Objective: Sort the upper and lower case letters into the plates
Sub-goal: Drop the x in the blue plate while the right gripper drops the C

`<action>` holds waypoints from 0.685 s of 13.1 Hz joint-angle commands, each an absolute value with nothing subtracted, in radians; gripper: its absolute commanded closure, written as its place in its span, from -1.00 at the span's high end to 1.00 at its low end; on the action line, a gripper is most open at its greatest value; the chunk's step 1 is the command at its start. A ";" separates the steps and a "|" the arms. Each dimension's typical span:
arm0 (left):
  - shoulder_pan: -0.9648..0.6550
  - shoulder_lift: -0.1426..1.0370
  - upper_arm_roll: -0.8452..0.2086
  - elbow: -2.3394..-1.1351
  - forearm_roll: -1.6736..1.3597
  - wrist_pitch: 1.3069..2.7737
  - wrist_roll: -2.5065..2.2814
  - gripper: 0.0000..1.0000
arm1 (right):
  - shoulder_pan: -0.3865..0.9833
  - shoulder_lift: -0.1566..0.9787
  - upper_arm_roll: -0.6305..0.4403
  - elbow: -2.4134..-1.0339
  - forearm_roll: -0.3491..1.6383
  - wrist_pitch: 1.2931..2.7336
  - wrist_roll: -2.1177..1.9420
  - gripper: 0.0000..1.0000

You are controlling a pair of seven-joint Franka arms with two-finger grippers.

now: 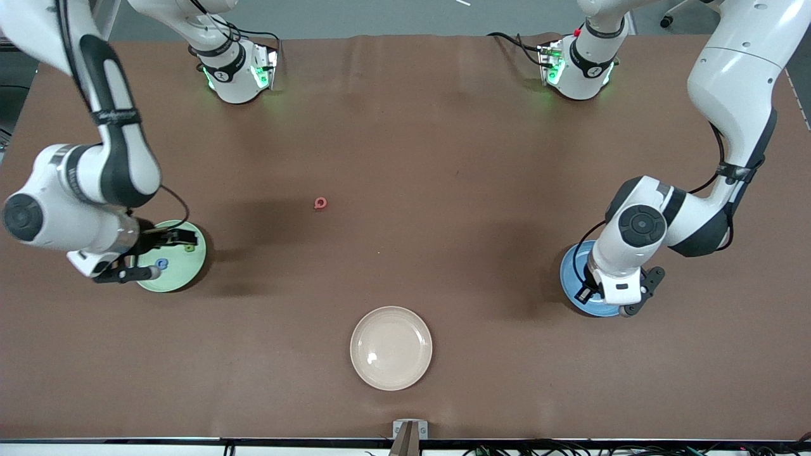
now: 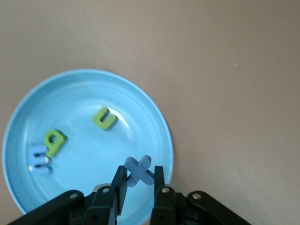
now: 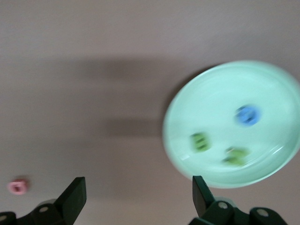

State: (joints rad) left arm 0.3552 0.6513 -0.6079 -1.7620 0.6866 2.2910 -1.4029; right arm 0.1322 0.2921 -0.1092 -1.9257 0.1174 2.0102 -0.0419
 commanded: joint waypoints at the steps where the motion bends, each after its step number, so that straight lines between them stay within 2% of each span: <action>1: 0.374 0.669 -0.612 -1.766 0.706 2.275 -1.350 -1.00 | 0.288 0.196 -0.117 -2.054 0.126 2.039 0.206 1.00; 4: 0.376 0.680 -0.611 -1.770 0.706 2.275 -1.350 -0.93 | 0.429 0.204 -0.115 -2.068 0.138 2.060 0.383 1.00; 7: 0.376 0.681 -0.611 -1.772 0.706 2.275 -1.353 -0.91 | 0.573 0.218 -0.114 -2.173 0.138 2.295 0.523 1.00; 8: 0.376 0.681 -0.611 -1.776 0.706 2.273 -1.356 -0.63 | 0.595 0.227 -0.114 -2.219 0.138 2.381 0.523 1.00; 9: 0.379 0.680 -0.611 -1.776 0.706 2.272 -1.362 0.10 | 0.621 0.242 -0.114 -2.253 0.138 2.451 0.523 1.00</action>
State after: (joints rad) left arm 0.3745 0.6873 -0.6064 -1.7700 0.6866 2.2853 -1.3552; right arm 0.5835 0.2430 -0.1007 -2.1627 0.1204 2.3323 0.5150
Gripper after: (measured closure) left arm 0.727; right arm 0.000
